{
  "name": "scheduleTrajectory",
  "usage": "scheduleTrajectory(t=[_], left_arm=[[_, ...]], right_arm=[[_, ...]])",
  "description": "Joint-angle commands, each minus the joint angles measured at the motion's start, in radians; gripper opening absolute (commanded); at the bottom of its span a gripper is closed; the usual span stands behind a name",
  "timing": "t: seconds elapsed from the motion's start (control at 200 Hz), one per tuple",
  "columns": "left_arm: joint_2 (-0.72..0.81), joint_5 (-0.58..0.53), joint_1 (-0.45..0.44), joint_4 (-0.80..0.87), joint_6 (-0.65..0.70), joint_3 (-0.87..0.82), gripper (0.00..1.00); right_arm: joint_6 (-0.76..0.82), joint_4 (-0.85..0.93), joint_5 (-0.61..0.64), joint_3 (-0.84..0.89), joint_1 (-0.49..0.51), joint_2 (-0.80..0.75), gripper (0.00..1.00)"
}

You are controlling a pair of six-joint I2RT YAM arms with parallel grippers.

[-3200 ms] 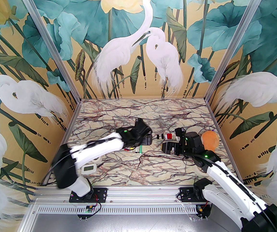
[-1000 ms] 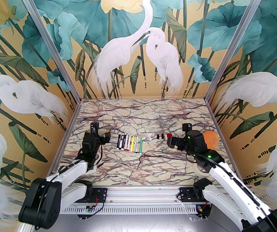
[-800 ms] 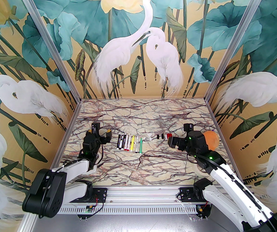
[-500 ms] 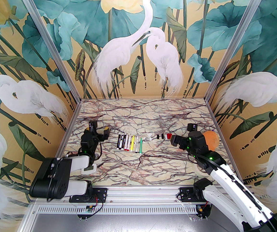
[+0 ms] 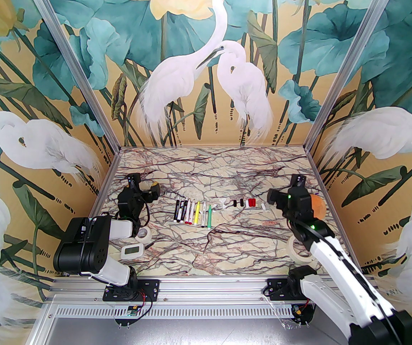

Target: Open the pen caps

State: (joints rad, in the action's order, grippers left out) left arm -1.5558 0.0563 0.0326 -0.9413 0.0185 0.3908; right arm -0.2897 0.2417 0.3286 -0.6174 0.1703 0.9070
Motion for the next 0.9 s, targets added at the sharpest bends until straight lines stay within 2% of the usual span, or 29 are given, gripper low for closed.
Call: scheduleTrajectory(t=[0.0, 0.115, 0.46, 0.895], left_arm=[[0.002, 0.018, 0.004, 0.030, -0.012, 0.002, 1.00], [0.002, 0.017, 0.004, 0.030, -0.013, 0.001, 1.00], [0.002, 0.018, 0.004, 0.031, -0.011, 0.003, 0.99], [0.002, 0.017, 0.004, 0.030, -0.011, 0.003, 1.00]], right_arm=[[0.096, -0.209, 0.020, 0.028, -0.042, 0.068, 0.99], [0.134, -0.378, 0.012, 0.083, -0.066, 0.160, 0.99], [0.149, -0.552, 0.008, 0.113, -0.098, 0.307, 0.99], [0.203, -0.894, -0.023, 0.150, -0.125, 0.531, 0.99]])
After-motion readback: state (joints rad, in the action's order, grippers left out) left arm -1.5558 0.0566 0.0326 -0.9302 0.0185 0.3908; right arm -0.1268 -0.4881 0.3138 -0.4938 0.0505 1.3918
